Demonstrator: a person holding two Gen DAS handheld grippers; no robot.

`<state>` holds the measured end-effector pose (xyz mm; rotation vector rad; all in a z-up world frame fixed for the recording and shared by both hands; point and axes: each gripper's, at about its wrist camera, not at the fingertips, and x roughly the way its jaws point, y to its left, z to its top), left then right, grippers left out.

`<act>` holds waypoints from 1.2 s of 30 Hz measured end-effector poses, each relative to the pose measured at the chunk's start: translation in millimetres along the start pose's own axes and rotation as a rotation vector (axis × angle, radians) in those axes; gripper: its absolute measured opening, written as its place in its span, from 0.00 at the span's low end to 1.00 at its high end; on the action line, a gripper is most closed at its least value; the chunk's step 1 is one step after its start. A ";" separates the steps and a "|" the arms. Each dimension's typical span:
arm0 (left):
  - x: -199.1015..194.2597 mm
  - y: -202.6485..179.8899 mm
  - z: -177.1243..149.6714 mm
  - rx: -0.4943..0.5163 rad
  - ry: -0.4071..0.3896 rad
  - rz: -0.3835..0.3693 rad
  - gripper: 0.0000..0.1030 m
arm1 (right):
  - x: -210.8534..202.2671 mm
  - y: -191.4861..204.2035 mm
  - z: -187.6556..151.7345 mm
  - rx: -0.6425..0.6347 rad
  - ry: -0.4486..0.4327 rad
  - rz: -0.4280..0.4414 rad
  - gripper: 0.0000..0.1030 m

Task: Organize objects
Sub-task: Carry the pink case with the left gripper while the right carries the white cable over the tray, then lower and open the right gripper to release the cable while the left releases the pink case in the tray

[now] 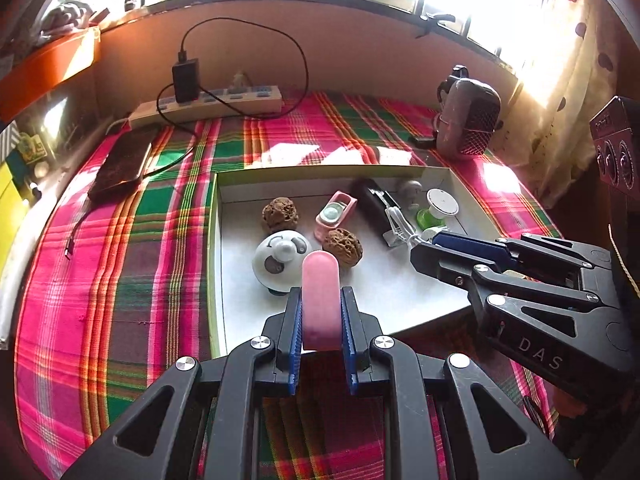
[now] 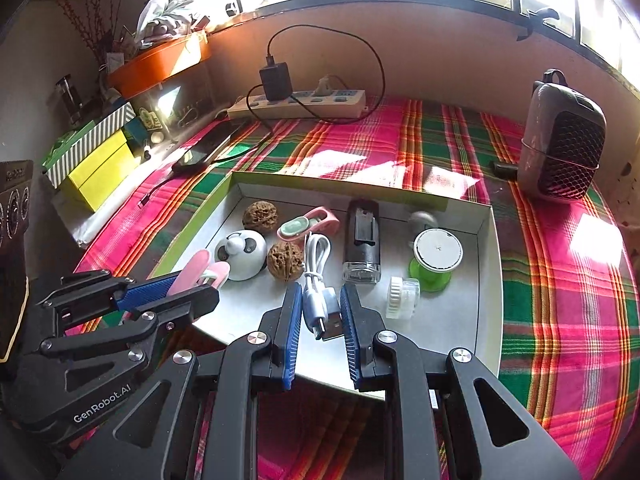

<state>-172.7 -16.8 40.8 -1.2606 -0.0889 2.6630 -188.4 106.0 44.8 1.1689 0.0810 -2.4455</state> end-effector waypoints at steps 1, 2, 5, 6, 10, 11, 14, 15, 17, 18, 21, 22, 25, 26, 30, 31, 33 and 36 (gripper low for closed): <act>2.4 0.0 0.2 0.000 0.006 0.001 0.15 | 3.4 -0.8 0.6 0.003 0.008 -0.002 0.20; 4.5 0.2 0.6 -0.001 0.011 0.000 0.15 | 6.5 -1.7 0.9 0.006 0.015 0.000 0.20; 9.2 -0.8 0.8 0.002 0.018 -0.005 0.15 | 13.5 -4.3 1.2 0.016 0.029 0.003 0.20; 11.1 -0.8 1.1 0.003 0.022 -0.007 0.15 | 15.3 -4.8 1.4 0.017 0.033 0.004 0.20; 16.9 -1.5 1.5 0.009 0.033 -0.009 0.15 | 21.9 -5.5 1.6 0.015 0.048 -0.002 0.20; 18.1 -1.8 1.7 0.010 0.037 -0.009 0.15 | 23.4 -5.7 1.9 0.016 0.051 -0.001 0.20; 20.9 -1.7 3.1 0.009 0.041 -0.011 0.15 | 26.8 -5.1 1.8 0.011 0.059 -0.004 0.20; 21.4 -2.0 3.6 0.010 0.041 -0.013 0.15 | 27.7 -5.0 1.9 0.010 0.060 -0.006 0.20; 23.1 -2.6 3.8 0.013 0.044 -0.012 0.15 | 29.8 -5.0 1.7 0.009 0.066 -0.012 0.20; 24.0 -2.4 3.9 0.014 0.045 -0.012 0.15 | 31.0 -4.9 1.7 0.008 0.071 -0.018 0.20; 25.4 -1.7 4.7 0.010 0.049 -0.012 0.15 | 32.8 -4.3 1.7 -0.001 0.074 -0.034 0.20; 26.3 -1.5 5.0 0.011 0.052 -0.011 0.15 | 33.1 -4.4 1.8 -0.001 0.074 -0.032 0.20; 27.9 -1.5 6.1 0.012 0.058 -0.009 0.15 | 34.8 -4.5 1.6 -0.003 0.078 -0.043 0.20; 28.2 -1.1 6.2 0.013 0.059 -0.009 0.15 | 35.3 -4.3 1.6 -0.005 0.079 -0.043 0.20; 28.6 -0.6 6.6 0.010 0.062 -0.012 0.15 | 37.2 -4.2 1.2 -0.001 0.083 -0.043 0.20; 28.7 -0.9 6.6 0.012 0.061 -0.013 0.15 | 37.8 -4.1 1.1 -0.001 0.085 -0.041 0.20; 28.8 -0.6 7.0 0.010 0.062 -0.013 0.15 | 38.2 -3.5 0.6 0.000 0.086 -0.039 0.20; 28.8 -0.9 7.2 0.011 0.062 -0.012 0.15 | 38.2 -2.9 0.5 -0.001 0.084 -0.036 0.20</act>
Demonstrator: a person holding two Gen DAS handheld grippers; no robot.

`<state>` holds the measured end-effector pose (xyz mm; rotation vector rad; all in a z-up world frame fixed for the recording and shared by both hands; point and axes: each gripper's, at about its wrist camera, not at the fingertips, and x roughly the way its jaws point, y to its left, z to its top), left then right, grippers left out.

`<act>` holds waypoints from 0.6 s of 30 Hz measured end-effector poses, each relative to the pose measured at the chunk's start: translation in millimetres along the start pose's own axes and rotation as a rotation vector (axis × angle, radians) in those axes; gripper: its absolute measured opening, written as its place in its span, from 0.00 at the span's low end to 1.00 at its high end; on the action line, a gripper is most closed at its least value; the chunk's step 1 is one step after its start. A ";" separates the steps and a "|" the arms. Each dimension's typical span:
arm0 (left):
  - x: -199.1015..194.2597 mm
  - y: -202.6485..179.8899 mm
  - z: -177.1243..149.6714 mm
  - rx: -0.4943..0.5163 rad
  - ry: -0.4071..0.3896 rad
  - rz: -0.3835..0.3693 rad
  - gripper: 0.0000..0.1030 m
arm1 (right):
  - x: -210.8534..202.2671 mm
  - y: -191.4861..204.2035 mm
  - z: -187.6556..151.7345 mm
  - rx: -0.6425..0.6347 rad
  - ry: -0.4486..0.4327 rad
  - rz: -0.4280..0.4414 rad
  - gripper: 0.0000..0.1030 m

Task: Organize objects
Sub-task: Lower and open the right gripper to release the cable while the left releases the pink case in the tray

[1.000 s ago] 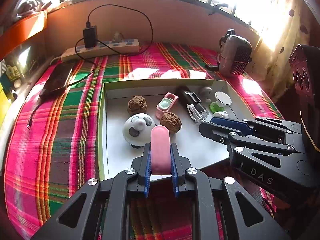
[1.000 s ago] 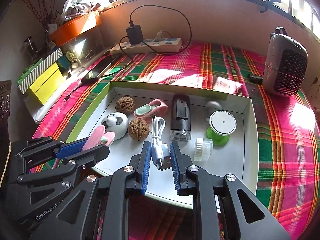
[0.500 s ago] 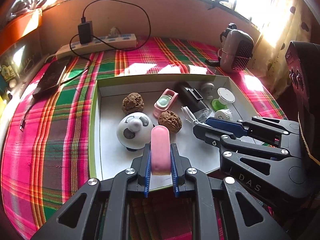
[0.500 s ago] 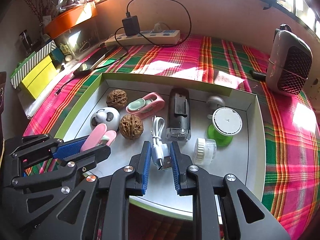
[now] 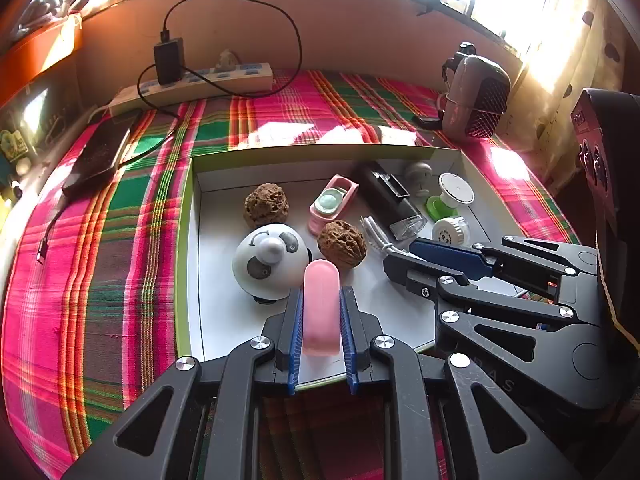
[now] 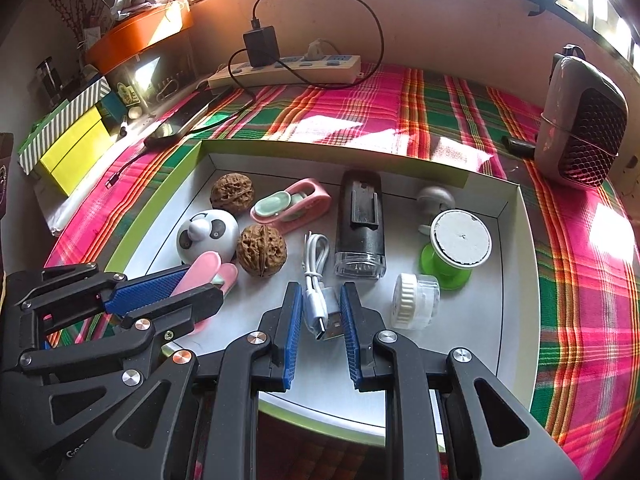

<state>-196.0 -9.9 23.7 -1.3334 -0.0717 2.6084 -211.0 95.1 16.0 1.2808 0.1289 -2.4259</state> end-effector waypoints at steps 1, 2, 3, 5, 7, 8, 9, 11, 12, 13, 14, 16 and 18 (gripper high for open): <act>0.2 -0.5 -0.1 0.002 -0.001 0.002 0.15 | 0.2 0.3 0.2 0.000 0.000 -0.001 0.20; 0.3 -0.7 -0.4 0.002 -0.001 0.002 0.15 | 0.3 0.7 0.2 -0.002 0.001 -0.001 0.20; 0.3 -0.8 -0.3 0.001 0.000 0.002 0.15 | 0.2 0.4 0.0 -0.004 0.001 -0.001 0.21; 0.3 -1.1 -0.3 0.002 -0.001 0.003 0.15 | 0.2 0.6 -0.1 -0.004 0.001 -0.001 0.21; 0.2 -1.6 -0.2 0.002 0.000 0.003 0.16 | 0.2 0.6 -0.4 -0.001 0.001 -0.002 0.21; 0.2 -1.2 -0.1 0.003 -0.001 0.003 0.16 | 0.3 0.6 -0.5 0.001 0.000 -0.002 0.21; 0.1 -1.2 0.0 0.001 0.000 0.002 0.16 | 0.4 0.8 -0.6 0.001 0.000 -0.003 0.21; 0.4 -1.5 -0.3 0.005 -0.001 0.005 0.16 | 0.2 1.2 -0.8 0.003 0.001 -0.007 0.21; 0.6 -1.5 -0.6 0.004 -0.001 0.005 0.16 | 0.0 0.7 -0.9 0.004 0.001 -0.007 0.21; 0.6 -1.7 -0.8 0.004 0.000 0.006 0.16 | 0.0 0.8 -1.2 0.005 0.001 -0.009 0.21; 0.6 -1.6 -0.5 0.007 -0.001 0.007 0.16 | -0.2 0.6 -1.3 0.007 0.001 -0.011 0.21; 0.8 -1.1 -1.2 0.007 -0.001 0.011 0.17 | -0.5 -0.2 -1.6 0.012 0.001 -0.009 0.21; 0.5 -1.1 -1.6 0.010 -0.002 0.018 0.18 | -0.9 -0.3 -1.8 0.015 0.001 -0.009 0.21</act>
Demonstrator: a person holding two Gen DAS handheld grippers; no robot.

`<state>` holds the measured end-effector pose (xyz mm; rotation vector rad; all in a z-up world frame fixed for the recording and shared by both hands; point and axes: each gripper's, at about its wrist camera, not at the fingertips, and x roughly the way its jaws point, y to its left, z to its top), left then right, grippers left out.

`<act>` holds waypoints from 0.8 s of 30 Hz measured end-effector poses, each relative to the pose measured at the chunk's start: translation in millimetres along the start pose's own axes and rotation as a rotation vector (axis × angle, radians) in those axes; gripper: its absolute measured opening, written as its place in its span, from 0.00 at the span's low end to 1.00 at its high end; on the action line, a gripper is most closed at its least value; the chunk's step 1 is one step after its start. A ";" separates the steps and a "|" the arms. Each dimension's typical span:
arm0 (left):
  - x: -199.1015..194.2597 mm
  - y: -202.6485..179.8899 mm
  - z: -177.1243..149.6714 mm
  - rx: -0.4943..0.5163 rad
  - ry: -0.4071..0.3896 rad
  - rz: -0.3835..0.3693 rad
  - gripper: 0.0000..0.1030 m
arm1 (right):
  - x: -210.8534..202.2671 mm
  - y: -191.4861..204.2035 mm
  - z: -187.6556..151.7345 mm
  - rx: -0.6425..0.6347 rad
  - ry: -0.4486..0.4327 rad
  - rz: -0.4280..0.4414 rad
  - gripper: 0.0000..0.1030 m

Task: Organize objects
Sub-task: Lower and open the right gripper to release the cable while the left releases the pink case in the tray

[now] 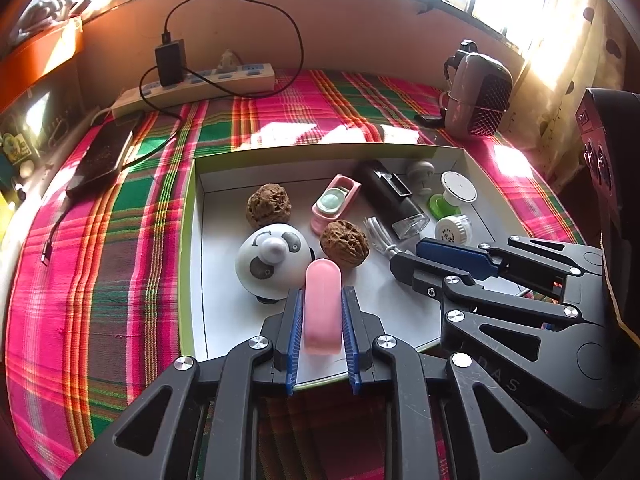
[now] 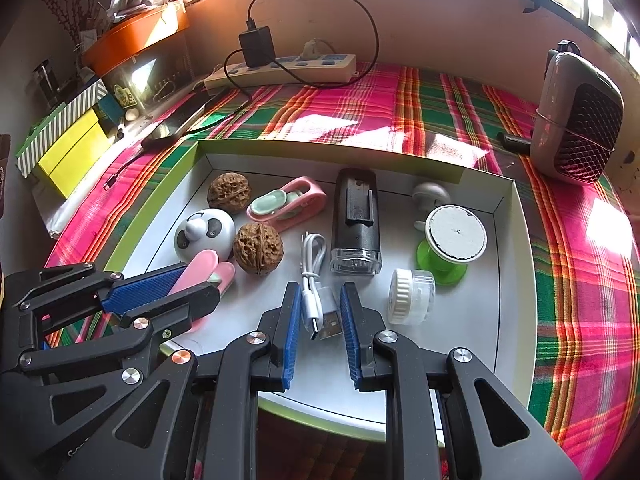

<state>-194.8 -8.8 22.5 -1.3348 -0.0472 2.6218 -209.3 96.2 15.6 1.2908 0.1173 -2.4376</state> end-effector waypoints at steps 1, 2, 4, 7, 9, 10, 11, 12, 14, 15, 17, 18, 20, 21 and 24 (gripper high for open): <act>-0.2 0.3 -0.1 -0.001 0.001 0.001 0.18 | -0.3 0.0 -0.1 0.001 -0.001 -0.002 0.21; -0.4 0.5 0.0 -0.002 0.001 0.003 0.19 | -0.4 0.1 -0.3 0.001 -0.002 -0.003 0.21; -0.6 0.8 -0.1 -0.004 0.002 0.005 0.19 | -0.5 -0.3 -0.4 0.004 -0.003 -0.005 0.21; -1.4 0.3 0.6 -0.003 0.003 0.012 0.21 | -1.4 -0.9 -0.6 0.006 -0.005 -0.008 0.22; -2.1 0.4 1.1 -0.004 0.003 0.014 0.21 | -1.9 -1.5 -0.3 0.005 -0.006 -0.011 0.22; -2.4 0.5 1.1 -0.005 0.003 0.015 0.21 | -2.5 -1.5 -0.1 0.005 -0.007 -0.012 0.22; -2.7 0.3 1.2 -0.004 0.003 0.017 0.21 | -3.0 -1.9 0.0 0.006 -0.008 -0.013 0.22; -3.1 0.1 1.0 -0.003 0.003 0.017 0.21 | -3.7 -2.1 -0.1 0.006 -0.009 -0.013 0.22; -3.3 0.1 0.8 -0.003 0.002 0.018 0.21 | -4.7 -1.9 0.4 0.005 -0.011 -0.012 0.23; -3.3 -0.1 0.9 -0.002 0.002 0.019 0.21 | -5.1 -1.8 0.6 0.005 -0.011 -0.014 0.25; -3.9 0.2 0.6 -0.005 0.002 0.020 0.21 | -5.7 -1.5 0.3 0.004 -0.013 -0.017 0.30; -4.2 0.3 0.5 -0.005 0.002 0.020 0.22 | -6.2 -1.4 -0.2 0.005 -0.015 -0.018 0.30; -4.3 0.3 0.4 -0.006 0.002 0.022 0.22 | -6.6 -0.8 -0.5 0.006 -0.016 -0.018 0.30; -4.9 0.4 0.4 -0.006 0.002 0.023 0.22 | -6.8 -0.7 -0.7 0.006 -0.016 -0.021 0.31; -6.3 0.4 0.4 -0.004 0.002 0.024 0.22 | -7.1 -0.7 -0.4 0.007 -0.014 -0.023 0.31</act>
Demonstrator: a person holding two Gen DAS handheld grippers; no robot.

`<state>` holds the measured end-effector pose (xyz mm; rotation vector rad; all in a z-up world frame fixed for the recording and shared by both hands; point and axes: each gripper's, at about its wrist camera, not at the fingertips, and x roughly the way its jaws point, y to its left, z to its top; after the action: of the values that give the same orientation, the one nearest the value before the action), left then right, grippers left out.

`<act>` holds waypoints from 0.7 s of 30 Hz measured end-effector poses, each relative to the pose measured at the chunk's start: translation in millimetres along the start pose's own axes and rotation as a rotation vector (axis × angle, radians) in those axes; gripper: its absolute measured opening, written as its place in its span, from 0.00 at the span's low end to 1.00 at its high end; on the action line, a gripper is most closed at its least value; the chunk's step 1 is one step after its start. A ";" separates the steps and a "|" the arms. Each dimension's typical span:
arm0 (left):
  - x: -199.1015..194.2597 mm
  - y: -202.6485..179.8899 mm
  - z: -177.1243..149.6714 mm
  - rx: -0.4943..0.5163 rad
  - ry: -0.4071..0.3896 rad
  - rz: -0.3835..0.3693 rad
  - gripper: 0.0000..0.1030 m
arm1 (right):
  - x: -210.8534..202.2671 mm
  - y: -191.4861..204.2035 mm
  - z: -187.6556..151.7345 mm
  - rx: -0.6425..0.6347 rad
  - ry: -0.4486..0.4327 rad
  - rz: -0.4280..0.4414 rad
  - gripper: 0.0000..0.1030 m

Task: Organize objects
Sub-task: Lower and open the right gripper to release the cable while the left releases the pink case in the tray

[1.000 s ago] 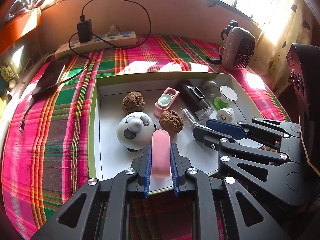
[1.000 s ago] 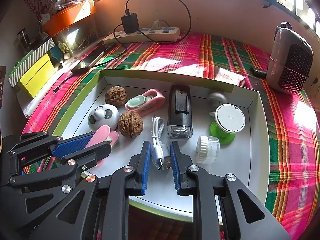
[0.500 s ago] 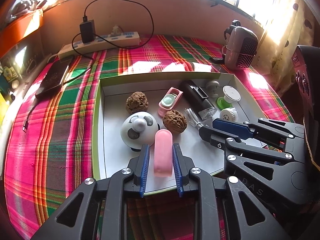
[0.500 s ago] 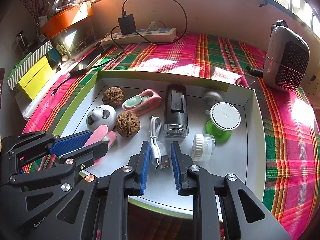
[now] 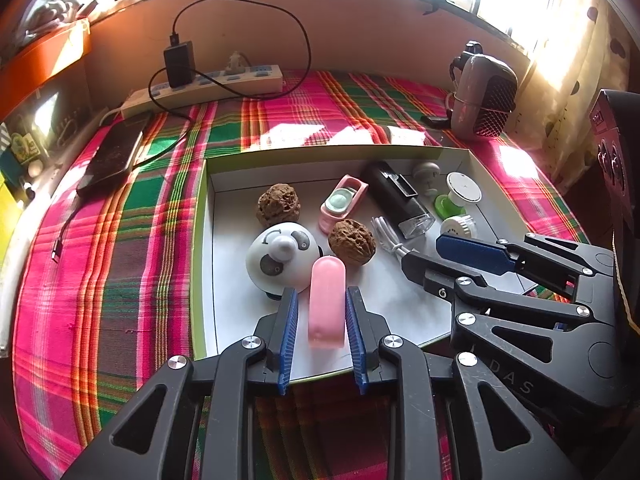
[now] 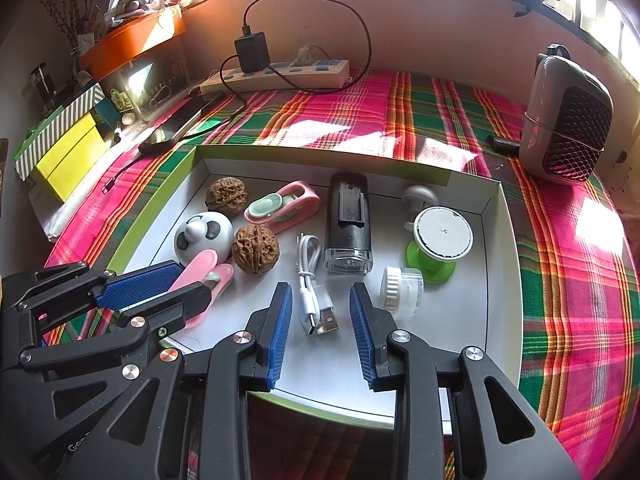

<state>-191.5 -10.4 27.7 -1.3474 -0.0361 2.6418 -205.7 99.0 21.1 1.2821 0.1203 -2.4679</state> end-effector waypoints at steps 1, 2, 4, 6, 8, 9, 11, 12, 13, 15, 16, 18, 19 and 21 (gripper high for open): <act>-0.4 0.1 -0.1 0.000 -0.001 0.001 0.22 | -0.5 0.0 -0.1 0.000 -0.001 -0.001 0.31; -1.1 0.2 -0.1 -0.001 -0.001 0.003 0.22 | -1.0 0.0 -0.2 0.001 -0.001 -0.002 0.31; -1.7 0.5 0.6 -0.002 -0.004 0.002 0.22 | -2.2 -0.3 0.1 0.003 -0.004 -0.004 0.31; -3.9 0.6 1.0 -0.003 -0.013 0.004 0.22 | -3.7 -0.8 -0.3 0.007 -0.006 -0.008 0.31; -6.0 0.7 1.2 -0.005 -0.017 0.005 0.22 | -5.6 -0.9 -0.8 0.011 -0.009 -0.009 0.31; -6.8 0.6 1.4 -0.006 -0.019 0.007 0.22 | -6.6 -1.2 -0.8 0.014 -0.011 -0.010 0.31; -8.8 0.6 0.9 -0.009 -0.023 0.013 0.22 | -9.2 -1.4 -1.5 0.020 -0.016 -0.011 0.31; -9.9 0.6 0.5 -0.009 -0.025 0.016 0.22 | -10.6 -1.7 -1.8 0.023 -0.020 -0.009 0.31; -11.2 0.4 -0.2 -0.010 -0.028 0.019 0.22 | -12.3 -1.7 -2.4 0.027 -0.023 -0.009 0.31; -14.9 0.7 -1.4 -0.016 -0.038 0.026 0.22 | -16.6 -0.6 -3.5 0.032 -0.031 -0.009 0.31; -16.7 0.6 -2.0 -0.017 -0.042 0.028 0.22 | -18.9 0.2 -4.2 0.031 -0.036 -0.010 0.31; -20.2 0.4 -3.2 -0.019 -0.050 0.034 0.22 | -23.5 1.5 -5.7 0.031 -0.046 -0.014 0.31; -22.0 0.4 -3.7 -0.021 -0.054 0.037 0.22 | -25.6 2.3 -6.3 0.031 -0.049 -0.018 0.31; -25.9 1.5 -5.1 -0.028 -0.062 0.040 0.22 | -30.4 4.1 -7.8 0.030 -0.059 -0.026 0.31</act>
<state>-172.7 -16.4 45.3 -1.2869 -0.0550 2.7260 -182.2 105.3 41.3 1.2254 0.0858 -2.5357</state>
